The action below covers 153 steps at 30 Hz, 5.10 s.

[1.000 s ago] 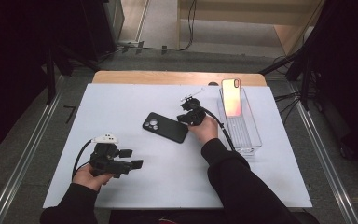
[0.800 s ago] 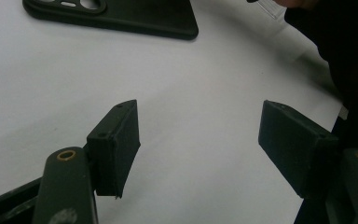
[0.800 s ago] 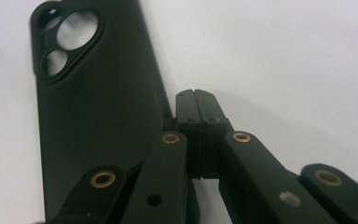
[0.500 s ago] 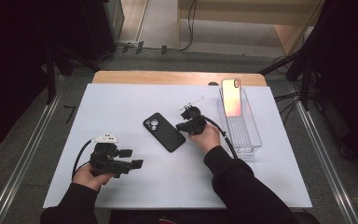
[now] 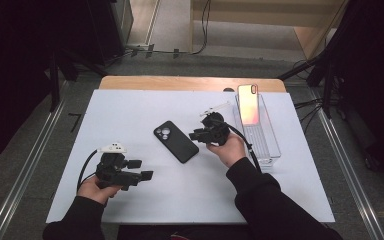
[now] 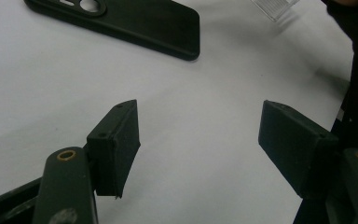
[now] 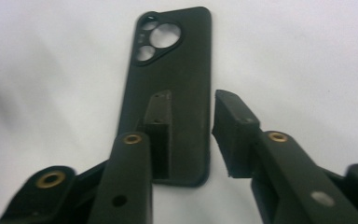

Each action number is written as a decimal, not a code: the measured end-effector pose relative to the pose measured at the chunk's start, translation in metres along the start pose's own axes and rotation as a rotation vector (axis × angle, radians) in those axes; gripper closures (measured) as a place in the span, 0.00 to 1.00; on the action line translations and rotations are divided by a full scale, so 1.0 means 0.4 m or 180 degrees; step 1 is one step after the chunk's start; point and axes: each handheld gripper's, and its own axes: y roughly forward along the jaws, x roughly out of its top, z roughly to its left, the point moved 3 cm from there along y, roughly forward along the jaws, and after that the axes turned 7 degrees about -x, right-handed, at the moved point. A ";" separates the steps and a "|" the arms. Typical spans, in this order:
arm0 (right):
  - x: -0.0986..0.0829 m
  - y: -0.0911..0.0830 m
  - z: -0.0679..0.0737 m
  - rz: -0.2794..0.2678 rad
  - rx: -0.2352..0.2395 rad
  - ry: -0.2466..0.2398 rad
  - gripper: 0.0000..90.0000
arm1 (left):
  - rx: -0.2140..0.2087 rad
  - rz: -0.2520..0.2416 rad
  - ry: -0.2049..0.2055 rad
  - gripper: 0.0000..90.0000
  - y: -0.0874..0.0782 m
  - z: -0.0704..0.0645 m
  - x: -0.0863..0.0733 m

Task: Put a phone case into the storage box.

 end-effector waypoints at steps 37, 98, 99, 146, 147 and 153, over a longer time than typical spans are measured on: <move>-0.196 -0.253 -0.009 -0.0221 0.0605 -0.0174 0.31 | -0.0159 0.0000 0.0051 0.33 0.011 -0.021 0.014; -0.182 -0.224 -0.009 -0.0312 0.0263 0.0093 0.24 | -0.0110 -0.0069 -0.0035 0.33 0.010 0.002 0.006; -0.178 -0.217 -0.007 -0.0306 0.0241 0.0092 0.24 | -0.0107 -0.0078 -0.0041 0.33 0.009 0.002 0.006; 0.010 -0.003 0.057 -0.0247 0.0059 -0.0029 0.00 | -0.0052 -0.0093 -0.0009 0.33 0.002 0.005 0.005; 0.013 0.003 0.058 -0.0248 0.0049 -0.0036 0.00 | -0.0051 -0.0089 -0.0007 0.33 0.002 0.005 0.005; 0.038 0.047 0.067 -0.0220 0.0064 -0.0025 0.00 | -0.0050 -0.0085 -0.0007 0.33 0.001 0.006 0.004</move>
